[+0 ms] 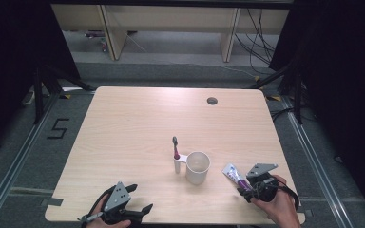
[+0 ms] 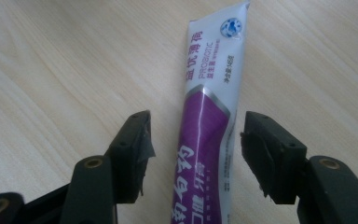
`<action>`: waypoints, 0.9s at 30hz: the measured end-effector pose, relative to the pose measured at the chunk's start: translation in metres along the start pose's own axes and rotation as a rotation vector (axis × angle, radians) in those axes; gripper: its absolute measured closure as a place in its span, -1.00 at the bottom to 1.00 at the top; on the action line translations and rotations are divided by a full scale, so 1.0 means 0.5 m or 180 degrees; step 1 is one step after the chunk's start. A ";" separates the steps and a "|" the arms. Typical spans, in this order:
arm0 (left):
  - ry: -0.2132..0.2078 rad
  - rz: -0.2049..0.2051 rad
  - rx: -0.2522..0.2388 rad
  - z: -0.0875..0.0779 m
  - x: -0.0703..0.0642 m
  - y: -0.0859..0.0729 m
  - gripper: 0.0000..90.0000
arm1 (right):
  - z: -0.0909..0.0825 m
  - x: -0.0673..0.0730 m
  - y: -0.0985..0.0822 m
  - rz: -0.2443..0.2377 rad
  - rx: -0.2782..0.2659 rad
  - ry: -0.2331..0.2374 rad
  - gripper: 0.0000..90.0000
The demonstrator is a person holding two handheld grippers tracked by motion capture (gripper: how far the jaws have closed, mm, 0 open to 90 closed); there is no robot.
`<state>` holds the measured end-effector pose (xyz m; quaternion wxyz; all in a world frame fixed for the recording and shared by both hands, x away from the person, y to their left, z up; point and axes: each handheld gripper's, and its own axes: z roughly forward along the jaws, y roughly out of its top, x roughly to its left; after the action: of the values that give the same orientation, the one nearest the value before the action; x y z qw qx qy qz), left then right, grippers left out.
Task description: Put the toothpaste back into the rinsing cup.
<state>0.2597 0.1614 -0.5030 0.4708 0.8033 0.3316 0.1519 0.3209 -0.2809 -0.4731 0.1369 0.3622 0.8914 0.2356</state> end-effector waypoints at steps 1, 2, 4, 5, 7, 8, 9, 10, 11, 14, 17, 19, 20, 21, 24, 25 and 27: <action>0.0000 0.0000 0.0000 0.000 0.000 0.000 -0.66 | 0.000 0.000 0.000 0.0000 0.0000 0.0000 -0.03; 0.0003 0.0010 0.0013 0.000 -0.001 -0.001 -0.66 | 0.001 0.002 0.002 0.0078 0.0052 -0.0013 0.01; 0.0002 0.0001 0.0010 0.000 -0.001 -0.001 -0.66 | 0.005 0.000 0.002 0.0037 0.0061 -0.0047 0.04; 0.0010 -0.0004 0.0011 0.000 -0.002 0.000 -0.66 | 0.005 0.000 0.002 0.0037 0.0061 -0.0047 0.04; -0.0005 -0.0013 -0.0002 0.001 -0.002 0.000 -0.66 | 0.009 0.001 0.001 0.0079 0.0042 -0.0049 0.07; -0.0016 -0.0012 0.0008 0.000 -0.003 -0.001 -0.66 | 0.009 0.000 0.003 0.0038 0.0144 -0.0024 0.09; -0.0016 -0.0012 0.0008 0.000 -0.003 -0.001 -0.66 | 0.009 0.000 0.003 0.0038 0.0144 -0.0024 0.09; -0.0014 -0.0018 0.0013 0.000 -0.002 0.001 -0.66 | 0.012 0.000 0.004 0.0044 0.0170 -0.0053 0.14; -0.0014 -0.0018 0.0013 0.000 -0.002 0.001 -0.66 | 0.012 0.000 0.004 0.0044 0.0170 -0.0053 0.14; -0.0035 -0.0025 0.0008 0.001 -0.004 -0.002 -0.66 | 0.016 0.000 0.006 0.0066 0.0222 -0.0058 0.23; -0.0042 -0.0031 0.0003 0.002 -0.002 0.000 -0.66 | 0.016 -0.003 0.008 0.0084 0.0266 -0.0077 0.28; -0.0040 -0.0026 0.0013 0.001 -0.004 -0.002 -0.66 | 0.018 -0.003 0.008 0.0094 0.0304 -0.0076 0.28; -0.0042 -0.0034 0.0012 0.002 -0.004 -0.002 -0.66 | 0.017 -0.002 0.010 0.0169 0.0350 -0.0060 0.29; -0.0042 -0.0034 0.0012 0.002 -0.004 -0.002 -0.66 | 0.017 -0.002 0.010 0.0169 0.0350 -0.0060 0.29; -0.0046 -0.0021 0.0018 0.002 -0.004 -0.002 -0.66 | 0.020 -0.003 0.013 0.0193 0.0443 -0.0055 0.30; -0.0047 -0.0026 0.0015 0.002 -0.004 -0.003 -0.66 | 0.021 -0.004 0.014 0.0182 0.0455 -0.0069 0.31; -0.0042 -0.0024 0.0015 0.001 -0.004 -0.001 -0.66 | 0.021 -0.006 0.016 0.0140 0.0466 -0.0069 0.31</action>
<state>0.2585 0.1599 -0.5038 0.4716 0.8042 0.3318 0.1440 0.3319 -0.2745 -0.4778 0.1145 0.3933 0.8965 0.1689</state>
